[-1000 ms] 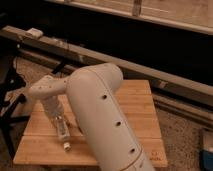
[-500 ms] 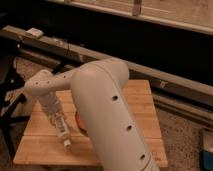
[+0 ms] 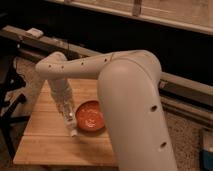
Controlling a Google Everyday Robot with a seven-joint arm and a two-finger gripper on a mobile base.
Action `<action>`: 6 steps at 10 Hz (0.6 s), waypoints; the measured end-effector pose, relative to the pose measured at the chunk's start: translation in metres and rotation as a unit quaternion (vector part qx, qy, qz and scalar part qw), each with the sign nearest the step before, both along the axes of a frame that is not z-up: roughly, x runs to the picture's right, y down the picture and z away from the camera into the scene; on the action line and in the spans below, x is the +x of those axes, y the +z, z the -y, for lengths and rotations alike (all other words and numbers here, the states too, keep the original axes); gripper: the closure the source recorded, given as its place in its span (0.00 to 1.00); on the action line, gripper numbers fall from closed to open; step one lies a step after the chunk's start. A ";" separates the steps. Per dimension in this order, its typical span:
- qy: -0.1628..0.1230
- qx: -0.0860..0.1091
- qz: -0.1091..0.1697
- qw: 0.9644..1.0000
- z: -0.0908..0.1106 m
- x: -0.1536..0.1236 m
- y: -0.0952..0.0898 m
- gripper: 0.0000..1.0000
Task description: Place the bottle in the ceramic bowl
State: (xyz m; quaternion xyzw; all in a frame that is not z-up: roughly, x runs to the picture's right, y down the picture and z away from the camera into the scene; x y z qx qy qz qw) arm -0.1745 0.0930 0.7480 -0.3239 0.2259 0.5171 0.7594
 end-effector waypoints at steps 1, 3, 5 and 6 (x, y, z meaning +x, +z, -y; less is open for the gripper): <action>0.014 0.000 -0.015 1.000 0.005 0.023 0.006 1.00; 0.045 0.000 -0.040 0.998 0.011 0.059 0.026 1.00; 0.070 0.004 -0.063 0.996 0.017 0.083 0.040 0.97; 0.079 0.007 -0.069 0.994 0.021 0.086 0.044 0.88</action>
